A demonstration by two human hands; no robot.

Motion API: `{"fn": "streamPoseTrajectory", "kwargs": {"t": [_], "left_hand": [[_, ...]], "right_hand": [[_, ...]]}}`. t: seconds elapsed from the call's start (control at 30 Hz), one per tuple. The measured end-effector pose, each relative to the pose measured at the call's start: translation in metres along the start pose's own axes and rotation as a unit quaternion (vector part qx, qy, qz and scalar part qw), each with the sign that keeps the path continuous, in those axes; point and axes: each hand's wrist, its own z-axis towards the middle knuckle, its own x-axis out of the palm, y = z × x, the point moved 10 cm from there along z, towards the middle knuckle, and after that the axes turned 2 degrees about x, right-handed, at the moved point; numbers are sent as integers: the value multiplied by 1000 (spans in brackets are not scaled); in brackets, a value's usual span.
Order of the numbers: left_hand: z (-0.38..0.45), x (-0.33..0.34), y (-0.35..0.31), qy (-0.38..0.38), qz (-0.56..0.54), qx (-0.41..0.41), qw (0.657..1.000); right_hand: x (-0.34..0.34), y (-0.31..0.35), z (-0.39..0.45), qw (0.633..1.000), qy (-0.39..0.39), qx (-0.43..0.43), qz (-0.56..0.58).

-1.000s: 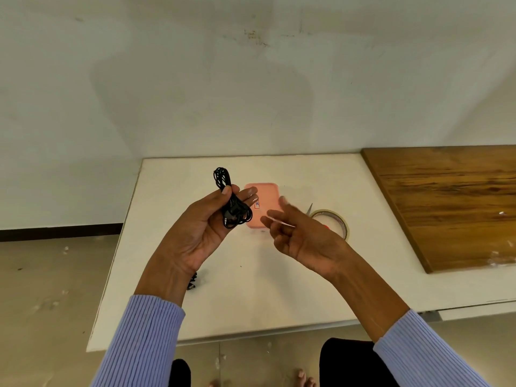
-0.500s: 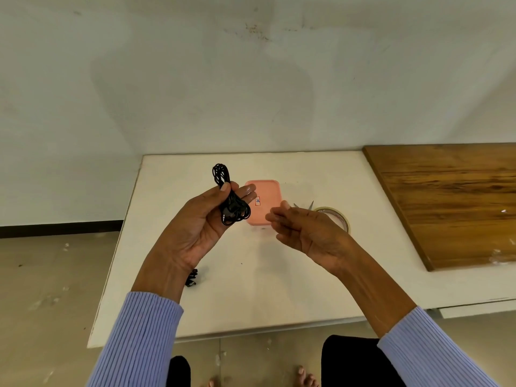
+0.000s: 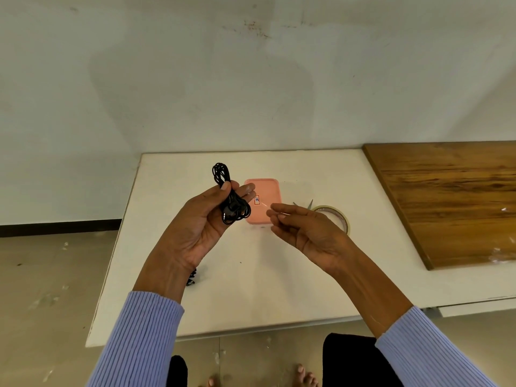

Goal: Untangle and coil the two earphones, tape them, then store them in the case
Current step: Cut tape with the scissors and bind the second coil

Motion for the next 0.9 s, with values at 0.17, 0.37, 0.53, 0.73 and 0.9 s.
{"fn": "streamPoseTrajectory", "kwargs": {"t": [0.17, 0.37, 0.53, 0.73, 0.9], "left_hand": [[1, 8, 7, 8, 4, -2, 1000], [0, 17, 8, 31, -6, 2, 999], [-1, 19, 9, 37, 11, 6, 999], [4, -3, 19, -38, 114, -13, 993], [-2, -27, 4, -131, 248, 26, 960]], "right_hand": [[1, -1, 4, 1000, -28, 8, 4], [6, 1, 3, 996, -36, 0, -78], [1, 0, 3, 998, -51, 5, -38], [-4, 17, -2, 987, -87, -96, -97], [-7, 32, -8, 976, -99, -131, -143]]}}
